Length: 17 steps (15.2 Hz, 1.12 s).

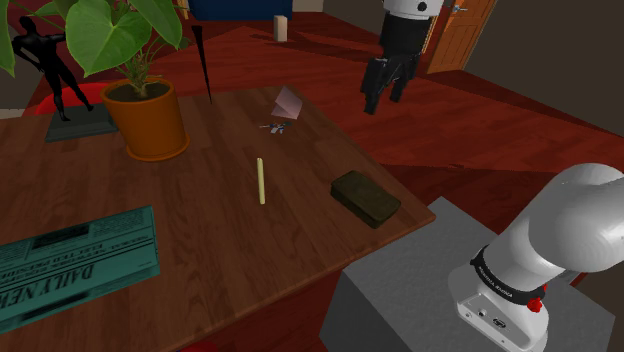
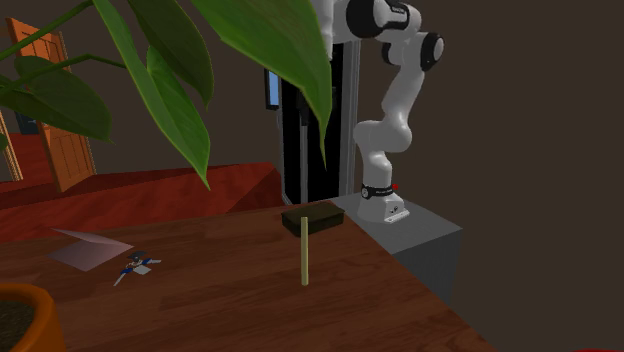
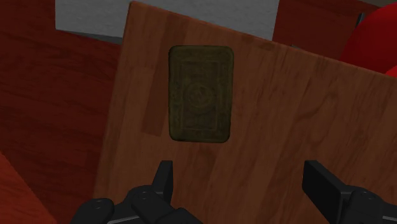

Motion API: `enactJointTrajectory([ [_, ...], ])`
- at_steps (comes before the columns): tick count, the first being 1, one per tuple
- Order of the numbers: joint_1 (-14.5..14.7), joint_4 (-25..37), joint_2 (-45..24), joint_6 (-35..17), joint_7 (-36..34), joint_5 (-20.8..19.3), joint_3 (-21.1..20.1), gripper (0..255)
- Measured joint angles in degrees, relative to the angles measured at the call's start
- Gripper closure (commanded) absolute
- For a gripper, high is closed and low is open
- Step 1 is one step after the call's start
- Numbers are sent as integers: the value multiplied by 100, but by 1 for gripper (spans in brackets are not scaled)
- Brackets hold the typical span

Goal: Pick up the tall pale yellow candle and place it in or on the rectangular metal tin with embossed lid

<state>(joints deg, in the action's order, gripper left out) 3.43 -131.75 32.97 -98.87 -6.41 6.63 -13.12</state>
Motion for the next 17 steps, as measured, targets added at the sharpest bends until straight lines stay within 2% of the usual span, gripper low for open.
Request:
enactJointTrajectory([
  [8, 102, 515, -1403, -910, -795, -14, -757, 0],
  [13, 146, 1051, -2447, -1377, -1335, -311, -1145, 0],
  [17, 274, 1624, -3364, -1636, -1866, -714, -1395, 0],
])
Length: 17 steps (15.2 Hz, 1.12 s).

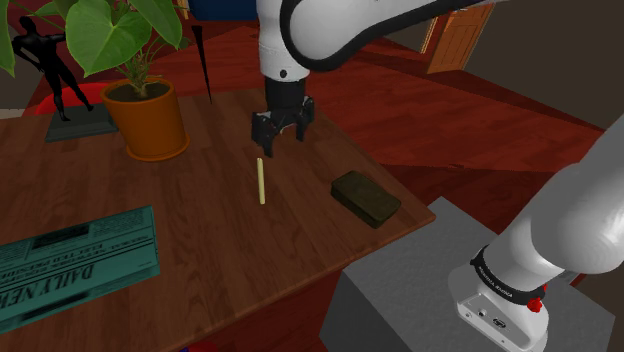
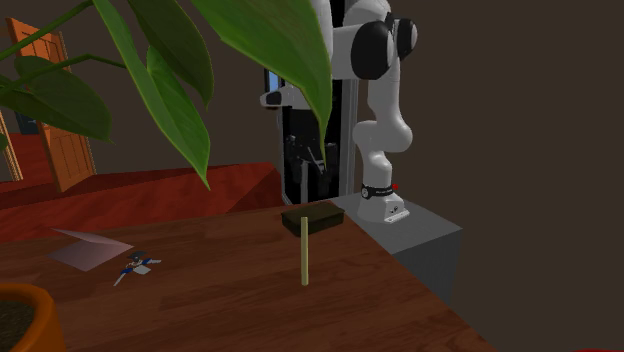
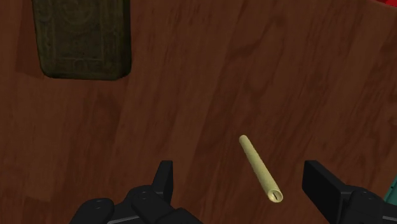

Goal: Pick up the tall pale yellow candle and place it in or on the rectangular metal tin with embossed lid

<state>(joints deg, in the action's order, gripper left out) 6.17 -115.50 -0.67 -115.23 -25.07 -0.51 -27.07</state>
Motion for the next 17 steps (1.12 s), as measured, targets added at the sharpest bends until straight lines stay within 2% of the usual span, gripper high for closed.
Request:
enactJointTrajectory([
  [5, 233, 743, -1029, -148, -491, -526, -88, 0],
  [12, 314, 572, -1343, -594, -659, -713, -61, 0],
  [17, 314, 535, -1372, -658, -664, -732, -53, 0],
])
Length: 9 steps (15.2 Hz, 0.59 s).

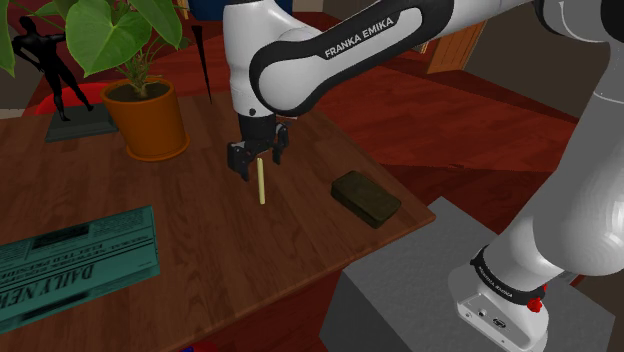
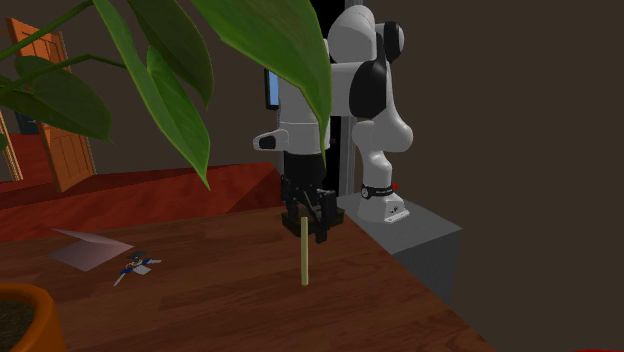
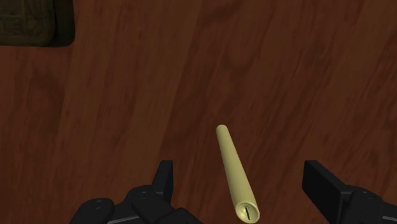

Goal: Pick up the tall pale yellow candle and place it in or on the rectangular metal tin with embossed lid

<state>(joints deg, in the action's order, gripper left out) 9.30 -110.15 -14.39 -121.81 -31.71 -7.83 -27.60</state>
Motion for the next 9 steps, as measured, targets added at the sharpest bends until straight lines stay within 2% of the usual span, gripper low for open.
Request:
enactJointTrajectory([
  [2, 0, 0, 0, -1, 0, 0, 0, 0],
  [3, 0, 0, 0, -1, 0, 0, 0, 255],
  [9, 1, 2, 0, -1, 0, 0, -1, 255],
])
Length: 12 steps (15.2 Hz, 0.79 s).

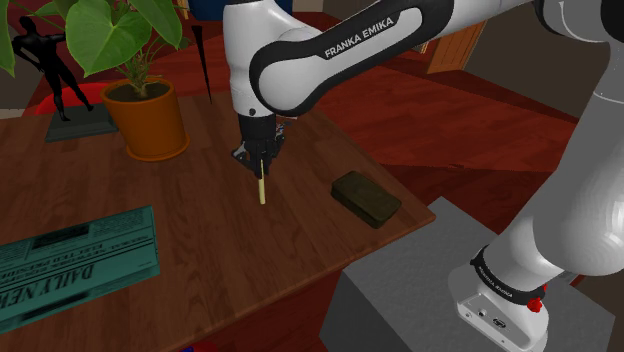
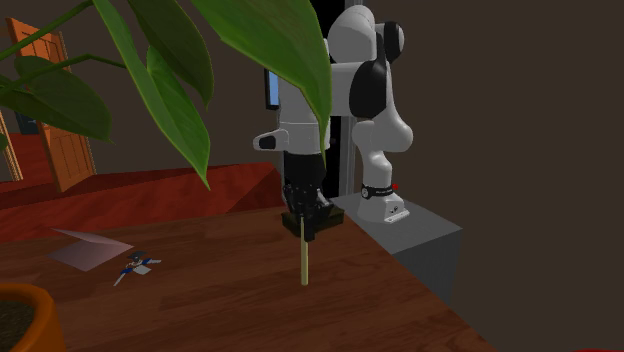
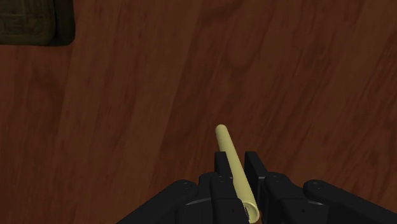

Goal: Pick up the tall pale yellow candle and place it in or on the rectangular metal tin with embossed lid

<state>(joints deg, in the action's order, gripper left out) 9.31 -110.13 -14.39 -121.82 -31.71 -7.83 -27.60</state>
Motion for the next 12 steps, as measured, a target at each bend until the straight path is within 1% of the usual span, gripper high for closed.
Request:
enactJointTrajectory([
  [5, -3, 15, 22, 36, 6, 14, -5, 255],
  [12, -36, 305, 205, 482, 101, 132, -35, 255],
])
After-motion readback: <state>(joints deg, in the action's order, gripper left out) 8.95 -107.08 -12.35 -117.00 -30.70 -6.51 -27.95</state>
